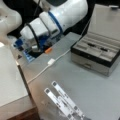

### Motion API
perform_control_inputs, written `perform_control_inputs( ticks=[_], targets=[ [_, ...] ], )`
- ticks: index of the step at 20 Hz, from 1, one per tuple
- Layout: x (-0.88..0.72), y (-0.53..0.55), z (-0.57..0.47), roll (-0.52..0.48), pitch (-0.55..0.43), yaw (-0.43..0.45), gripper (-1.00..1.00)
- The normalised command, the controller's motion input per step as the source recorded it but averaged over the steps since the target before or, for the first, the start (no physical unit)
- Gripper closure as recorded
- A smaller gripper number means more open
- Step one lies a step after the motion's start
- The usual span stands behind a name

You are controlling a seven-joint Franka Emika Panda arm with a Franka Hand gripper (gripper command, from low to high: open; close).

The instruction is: Open the box. Pick up the pen. Place the pen in the box. Pick up the book. Place the book on the shelf.

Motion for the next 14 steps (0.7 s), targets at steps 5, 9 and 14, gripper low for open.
perform_control_inputs(
  ticks=[5, 9, 14],
  targets=[
    [0.35, 0.66, 0.02, 0.359, -0.173, -0.182, -1.0],
    [0.52, 0.54, -0.03, 0.384, -0.083, -0.246, -1.0],
    [0.58, 0.43, -0.08, 0.397, -0.033, -0.322, -1.0]
  ],
)
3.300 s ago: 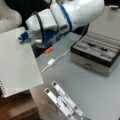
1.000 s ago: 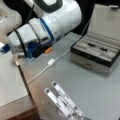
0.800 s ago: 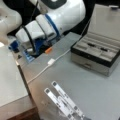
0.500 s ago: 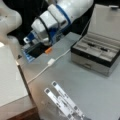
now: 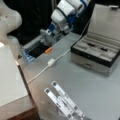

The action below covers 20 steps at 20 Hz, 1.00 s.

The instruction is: Open the box. Pick up the pen. Place the pen in the box. Pick up the book. Place the book on the shelf.

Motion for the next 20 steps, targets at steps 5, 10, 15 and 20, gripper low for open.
perform_control_inputs(
  ticks=[5, 10, 15, 20],
  targets=[
    [0.48, 0.28, -0.13, 0.52, -0.047, -0.37, -1.0],
    [0.34, 0.2, -0.15, 0.675, -0.157, -0.374, -1.0],
    [0.15, 0.04, -0.13, 0.547, -0.189, -0.366, -1.0],
    [0.01, -0.06, -0.25, 0.379, -0.254, -0.289, -1.0]
  ],
)
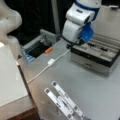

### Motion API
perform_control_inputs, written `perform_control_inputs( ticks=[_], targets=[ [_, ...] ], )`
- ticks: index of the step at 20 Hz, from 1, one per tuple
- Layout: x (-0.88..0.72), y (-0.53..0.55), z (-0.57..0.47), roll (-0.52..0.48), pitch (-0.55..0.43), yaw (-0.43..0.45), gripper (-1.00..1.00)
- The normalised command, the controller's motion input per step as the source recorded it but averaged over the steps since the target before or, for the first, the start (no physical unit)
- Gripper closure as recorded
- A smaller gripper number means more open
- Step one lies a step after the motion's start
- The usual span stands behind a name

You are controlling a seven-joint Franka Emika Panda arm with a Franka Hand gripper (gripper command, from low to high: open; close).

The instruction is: Open the box. Pick up the pen. Place the pen in the box. Pick up the book. Place the book on the shelf.

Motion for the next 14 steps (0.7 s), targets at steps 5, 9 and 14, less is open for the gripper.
perform_control_inputs(
  ticks=[5, 9, 14],
  targets=[
    [-0.12, -0.03, -0.24, 0.262, -0.253, -0.188, -1.0],
    [-0.16, 0.02, -0.15, 0.166, -0.226, -0.134, -1.0],
    [-0.19, 0.01, -0.08, 0.15, -0.247, -0.111, -1.0]
  ],
)
